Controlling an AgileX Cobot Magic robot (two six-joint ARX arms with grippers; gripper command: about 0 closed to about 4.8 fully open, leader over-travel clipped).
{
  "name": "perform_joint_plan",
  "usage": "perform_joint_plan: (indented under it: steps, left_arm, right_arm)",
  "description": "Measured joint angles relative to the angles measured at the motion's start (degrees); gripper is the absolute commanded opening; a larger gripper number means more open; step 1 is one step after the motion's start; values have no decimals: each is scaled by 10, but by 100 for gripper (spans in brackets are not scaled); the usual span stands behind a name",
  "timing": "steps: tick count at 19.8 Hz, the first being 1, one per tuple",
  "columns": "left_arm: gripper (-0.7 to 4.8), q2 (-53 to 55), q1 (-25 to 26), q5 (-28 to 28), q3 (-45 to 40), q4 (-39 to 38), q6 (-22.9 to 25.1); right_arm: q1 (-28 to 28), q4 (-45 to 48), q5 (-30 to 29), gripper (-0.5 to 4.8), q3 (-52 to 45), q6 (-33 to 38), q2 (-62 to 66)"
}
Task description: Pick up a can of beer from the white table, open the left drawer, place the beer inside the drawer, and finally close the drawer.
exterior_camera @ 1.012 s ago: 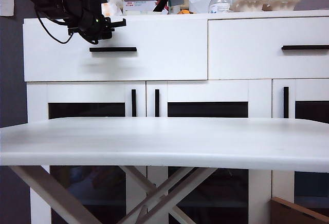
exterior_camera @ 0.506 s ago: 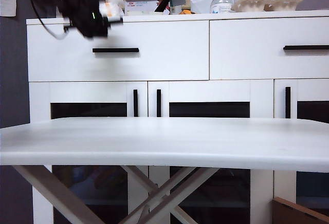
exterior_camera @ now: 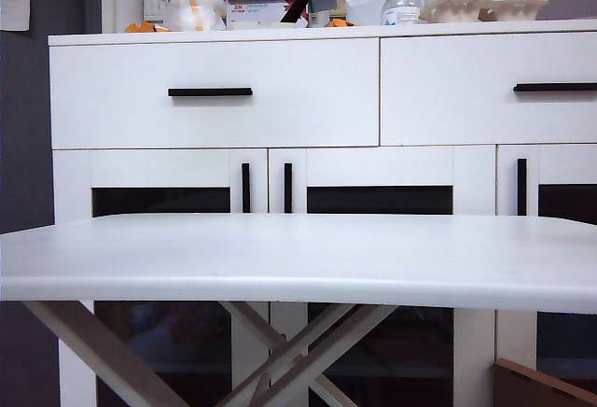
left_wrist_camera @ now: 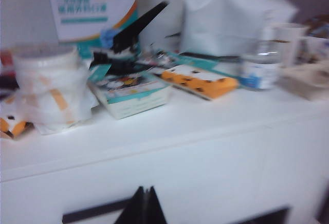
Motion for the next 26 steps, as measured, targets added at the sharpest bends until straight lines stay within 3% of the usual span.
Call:
perform_joint_plan:
  steps: [4, 7, 14, 18, 24, 26]
  left_arm:
    - [-5, -150, -40, -2, -146, 2, 9]
    - [-5, -271, -42, 24, -266, -7, 13]
    - [-5, -616, -42, 36, -610, 11, 2]
    - [-5, -762, -41, 1, -751, 8, -25]
    - [-5, -859, -41, -17, -925, 24, -46]
    - [-5, -865, -42, -35, -976, 68, -57]
  right_arm:
    - [0, 22, 5, -1, -131, 10, -124]
    - [0, 17, 23, -1, -191, 15, -200]
    - [1, -73, 23, -1, -204, 39, -324]
    - [1, -71, 28, -1, -204, 46, -324]
    - [1, -73, 29, -1, -204, 46, -324]
    - [1, -73, 29, -1, -204, 46, -324]
